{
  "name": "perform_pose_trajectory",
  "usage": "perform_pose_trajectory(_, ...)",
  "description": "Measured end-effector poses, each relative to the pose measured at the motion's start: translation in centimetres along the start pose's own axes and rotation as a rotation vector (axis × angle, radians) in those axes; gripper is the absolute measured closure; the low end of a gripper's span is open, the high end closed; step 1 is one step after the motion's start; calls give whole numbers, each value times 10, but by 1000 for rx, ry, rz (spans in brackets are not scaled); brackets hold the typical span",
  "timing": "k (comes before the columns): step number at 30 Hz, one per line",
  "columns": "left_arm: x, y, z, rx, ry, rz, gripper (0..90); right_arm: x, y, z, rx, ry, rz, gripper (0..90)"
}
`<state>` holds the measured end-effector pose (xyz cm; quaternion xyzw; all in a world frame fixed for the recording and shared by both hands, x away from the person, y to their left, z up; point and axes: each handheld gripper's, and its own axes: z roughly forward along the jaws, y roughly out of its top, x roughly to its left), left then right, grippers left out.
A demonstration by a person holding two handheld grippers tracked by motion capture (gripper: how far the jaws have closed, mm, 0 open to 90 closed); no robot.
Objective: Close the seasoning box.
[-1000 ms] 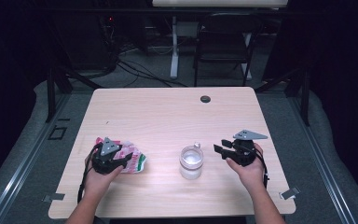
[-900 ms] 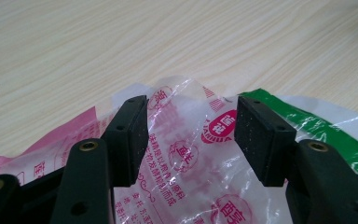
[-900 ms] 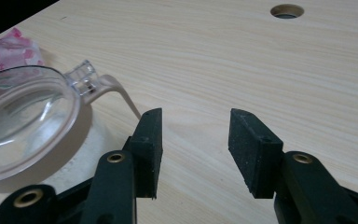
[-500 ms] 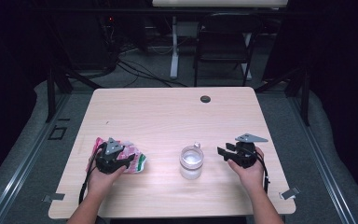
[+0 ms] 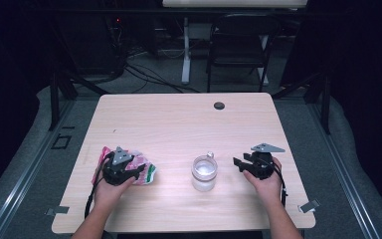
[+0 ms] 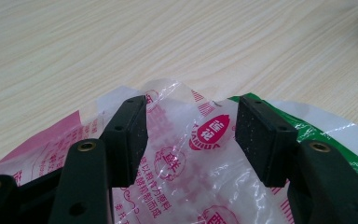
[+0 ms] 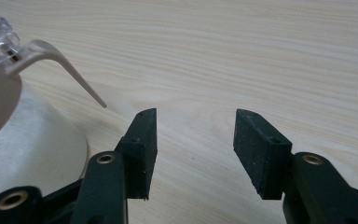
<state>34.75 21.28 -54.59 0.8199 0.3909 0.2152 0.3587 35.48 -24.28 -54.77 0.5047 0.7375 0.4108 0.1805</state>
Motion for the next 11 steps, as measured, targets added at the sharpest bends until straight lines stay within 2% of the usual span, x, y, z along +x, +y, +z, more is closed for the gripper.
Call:
perform_pose_trajectory(6,1,0,0,-7,2,-2,445,1,-1,2,6,-18,9,482)
perform_pose_trajectory(11,1,1,-2,-19,0,-7,444,0,-1,2,17,-34,-10,461)
